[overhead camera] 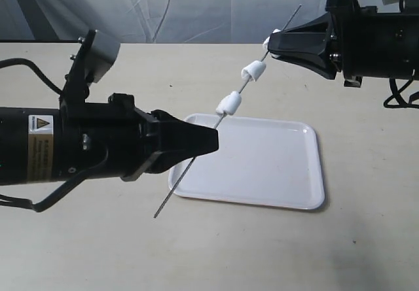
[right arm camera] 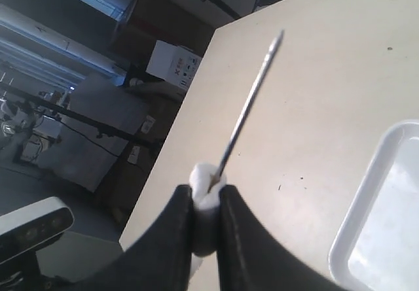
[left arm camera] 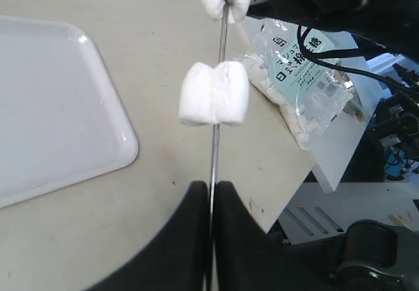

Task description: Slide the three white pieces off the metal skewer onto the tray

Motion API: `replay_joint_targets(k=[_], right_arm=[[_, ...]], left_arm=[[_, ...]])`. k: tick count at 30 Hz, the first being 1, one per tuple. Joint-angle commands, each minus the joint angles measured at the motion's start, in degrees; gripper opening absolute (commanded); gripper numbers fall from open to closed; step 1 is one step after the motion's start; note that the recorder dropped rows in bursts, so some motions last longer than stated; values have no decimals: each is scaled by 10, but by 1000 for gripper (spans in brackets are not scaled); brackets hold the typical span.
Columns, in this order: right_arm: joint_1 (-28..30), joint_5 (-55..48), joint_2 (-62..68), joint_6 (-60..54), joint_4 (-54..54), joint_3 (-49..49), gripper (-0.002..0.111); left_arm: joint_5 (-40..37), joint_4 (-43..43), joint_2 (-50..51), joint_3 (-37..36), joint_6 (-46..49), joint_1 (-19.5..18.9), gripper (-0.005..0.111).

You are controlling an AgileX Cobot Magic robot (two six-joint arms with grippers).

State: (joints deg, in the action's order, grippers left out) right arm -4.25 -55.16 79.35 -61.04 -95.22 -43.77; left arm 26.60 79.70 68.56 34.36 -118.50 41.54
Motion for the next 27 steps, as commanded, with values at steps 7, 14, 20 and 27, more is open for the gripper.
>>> replay_joint_targets(k=[7, 14, 20, 27], right_arm=[[8, 116, 16, -12, -47, -22, 4], [8, 85, 16, -14, -47, -22, 4], [8, 28, 16, -14, -43, -22, 4], [8, 24, 16, -12, 7, -22, 28]], left_arm=[[50, 27, 1, -13, -14, 3, 0], [9, 40, 1, -13, -13, 3, 0], [-9, 39, 1, -13, -8, 3, 0], [-32, 26, 1, -13, -8, 3, 0]])
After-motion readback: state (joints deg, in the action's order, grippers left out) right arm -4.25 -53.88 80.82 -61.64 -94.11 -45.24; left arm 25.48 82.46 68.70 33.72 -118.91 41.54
